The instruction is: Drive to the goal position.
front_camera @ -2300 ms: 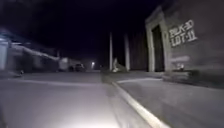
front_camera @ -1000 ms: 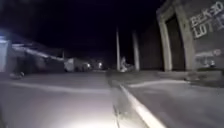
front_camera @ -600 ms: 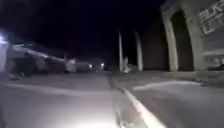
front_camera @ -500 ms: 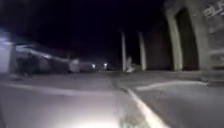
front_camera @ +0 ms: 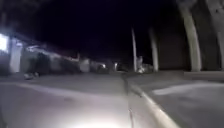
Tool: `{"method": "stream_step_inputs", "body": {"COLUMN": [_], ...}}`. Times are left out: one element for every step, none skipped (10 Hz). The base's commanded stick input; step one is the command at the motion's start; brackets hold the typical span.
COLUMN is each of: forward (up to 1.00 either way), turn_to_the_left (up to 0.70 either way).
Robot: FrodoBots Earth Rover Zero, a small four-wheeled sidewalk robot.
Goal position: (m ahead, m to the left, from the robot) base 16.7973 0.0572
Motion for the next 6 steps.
{"method": "stream_step_inputs", "body": {"forward": [0.70, 0.70, 0.70, 0.70, 0.70, 0.70], "turn_to_the_left": [0.00, 0.00, 0.00, 0.00, 0.00, 0.00]}}
